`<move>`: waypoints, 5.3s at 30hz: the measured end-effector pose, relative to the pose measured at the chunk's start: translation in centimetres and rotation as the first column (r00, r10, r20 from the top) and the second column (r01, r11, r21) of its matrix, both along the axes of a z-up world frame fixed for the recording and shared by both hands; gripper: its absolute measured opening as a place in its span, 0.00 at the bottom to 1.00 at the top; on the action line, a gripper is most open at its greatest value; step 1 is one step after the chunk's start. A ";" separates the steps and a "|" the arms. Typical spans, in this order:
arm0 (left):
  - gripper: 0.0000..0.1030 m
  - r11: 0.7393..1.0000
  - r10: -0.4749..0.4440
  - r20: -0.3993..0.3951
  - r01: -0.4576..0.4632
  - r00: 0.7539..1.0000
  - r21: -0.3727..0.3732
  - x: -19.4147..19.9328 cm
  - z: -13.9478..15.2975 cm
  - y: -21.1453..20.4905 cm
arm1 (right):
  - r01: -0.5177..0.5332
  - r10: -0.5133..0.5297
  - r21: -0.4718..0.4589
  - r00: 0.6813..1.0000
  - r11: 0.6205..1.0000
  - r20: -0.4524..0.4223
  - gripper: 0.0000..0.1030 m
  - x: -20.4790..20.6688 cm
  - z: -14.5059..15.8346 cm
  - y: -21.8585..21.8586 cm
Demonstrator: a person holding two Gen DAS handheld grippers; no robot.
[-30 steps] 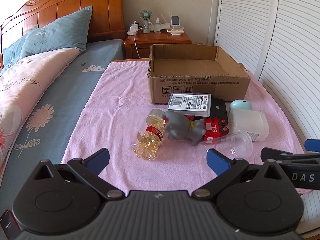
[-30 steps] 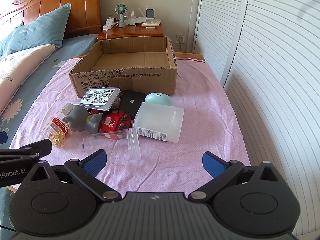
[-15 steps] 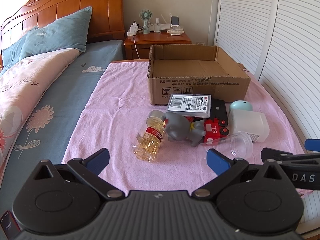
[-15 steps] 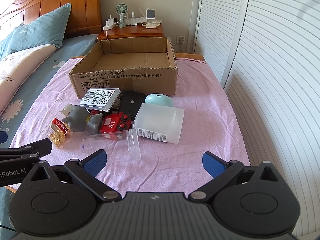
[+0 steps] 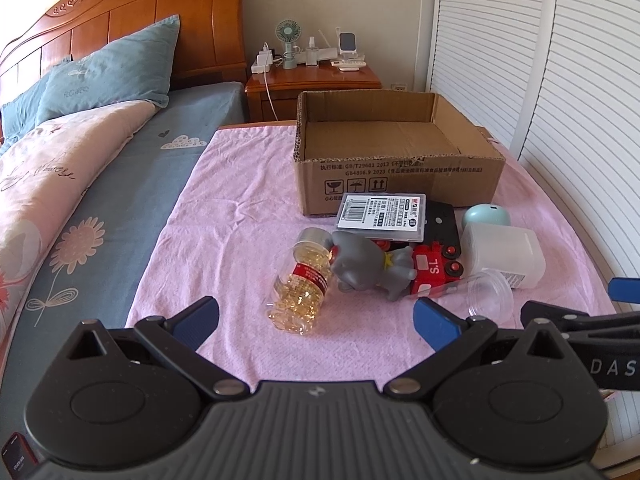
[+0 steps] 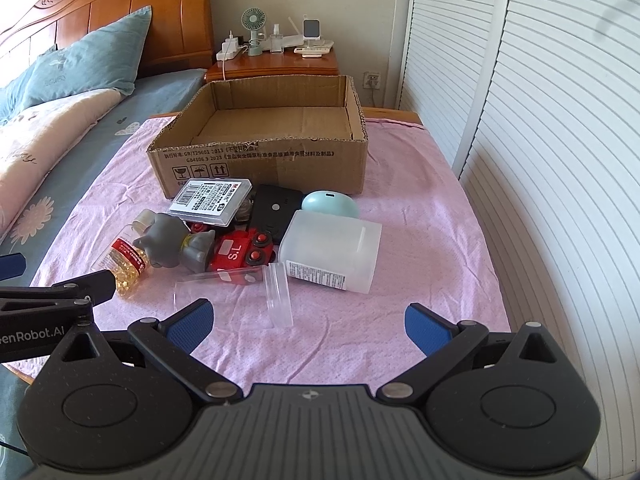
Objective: Organize rigid objects
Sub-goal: 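Move the left tool to the capsule bottle and close on it, then lift the capsule bottle with the left tool while the right tool grasps the clear cup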
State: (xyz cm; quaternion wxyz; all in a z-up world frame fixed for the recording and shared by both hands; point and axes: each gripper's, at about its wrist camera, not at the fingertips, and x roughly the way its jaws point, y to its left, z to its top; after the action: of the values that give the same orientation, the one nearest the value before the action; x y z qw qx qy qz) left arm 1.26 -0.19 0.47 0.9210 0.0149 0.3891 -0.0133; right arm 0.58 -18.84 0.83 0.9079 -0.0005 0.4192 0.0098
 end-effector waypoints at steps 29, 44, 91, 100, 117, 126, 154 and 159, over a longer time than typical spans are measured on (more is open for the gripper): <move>1.00 0.999 0.001 -0.070 0.002 0.998 0.040 4.6 -7.0 4.8 | -0.108 0.107 0.065 0.994 0.992 0.016 1.00 2.2 -2.8 -0.6; 1.00 0.992 0.105 -0.087 -0.098 0.991 0.077 6.7 -8.1 8.5 | -0.169 0.172 0.057 0.984 0.984 -0.055 1.00 2.9 -4.7 0.7; 1.00 0.989 -0.115 -0.030 0.118 0.993 0.093 12.2 -6.7 5.7 | -0.230 0.236 0.070 0.968 0.971 -0.089 1.00 5.4 -6.8 2.5; 1.00 1.000 -0.015 -0.042 0.015 0.999 -0.001 11.7 -8.3 7.1 | -0.226 0.225 0.009 0.967 0.974 -0.119 1.00 6.0 -8.1 3.5; 1.00 0.999 0.010 0.015 -0.010 1.000 -0.043 9.8 -10.2 8.2 | -0.278 0.278 -0.022 0.960 0.960 -0.021 1.00 4.5 -8.9 3.2; 0.99 0.999 -0.011 0.074 0.008 0.997 0.036 9.9 -9.3 7.2 | -0.264 0.264 -0.022 0.964 0.964 -0.015 1.00 4.3 -8.8 3.2; 0.93 0.991 -0.103 0.052 0.098 0.993 0.090 10.3 -8.5 7.0 | -0.270 0.262 -0.072 0.960 0.960 -0.099 0.93 4.7 -6.8 6.1; 0.93 0.990 -0.120 0.026 0.118 0.992 0.076 10.5 -8.2 7.5 | -0.294 0.285 -0.099 0.953 0.951 -0.100 0.90 4.4 -6.4 6.4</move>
State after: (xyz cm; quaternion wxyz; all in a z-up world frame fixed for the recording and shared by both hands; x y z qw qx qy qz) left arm 11.75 7.29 -7.74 0.9232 0.0724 0.3736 -0.0535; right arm 4.94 -12.41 -5.59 0.8767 -0.1127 0.4523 0.1192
